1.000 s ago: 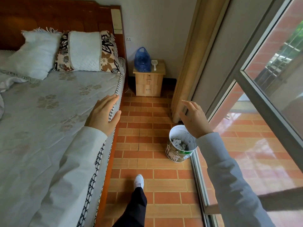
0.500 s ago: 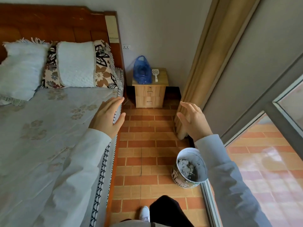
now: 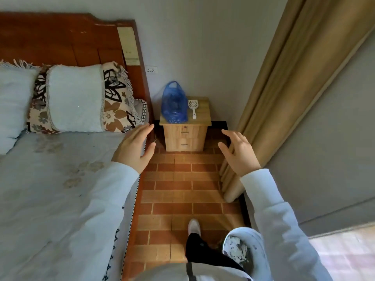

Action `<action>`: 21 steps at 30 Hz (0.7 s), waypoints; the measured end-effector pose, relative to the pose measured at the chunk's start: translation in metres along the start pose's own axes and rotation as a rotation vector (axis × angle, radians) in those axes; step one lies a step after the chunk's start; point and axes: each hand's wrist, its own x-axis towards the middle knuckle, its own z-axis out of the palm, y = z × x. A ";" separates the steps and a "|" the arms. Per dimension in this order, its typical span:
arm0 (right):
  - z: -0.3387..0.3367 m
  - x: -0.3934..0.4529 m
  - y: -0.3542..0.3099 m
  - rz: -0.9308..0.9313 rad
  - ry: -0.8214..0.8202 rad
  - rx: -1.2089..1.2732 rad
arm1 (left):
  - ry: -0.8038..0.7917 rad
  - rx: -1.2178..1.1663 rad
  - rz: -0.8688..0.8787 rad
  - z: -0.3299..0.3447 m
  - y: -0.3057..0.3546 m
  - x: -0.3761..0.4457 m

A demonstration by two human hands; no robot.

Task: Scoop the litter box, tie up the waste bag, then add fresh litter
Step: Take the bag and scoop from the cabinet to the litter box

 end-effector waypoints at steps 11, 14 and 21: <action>0.005 0.247 0.052 -0.058 -0.052 0.024 | 0.040 -0.020 -0.123 0.060 -0.033 0.210; 0.020 0.300 0.067 -0.053 -0.079 0.041 | 0.031 -0.011 -0.173 0.081 -0.054 0.256; 0.070 0.425 0.108 0.008 -0.120 0.090 | -0.017 -0.001 -0.190 0.145 -0.117 0.373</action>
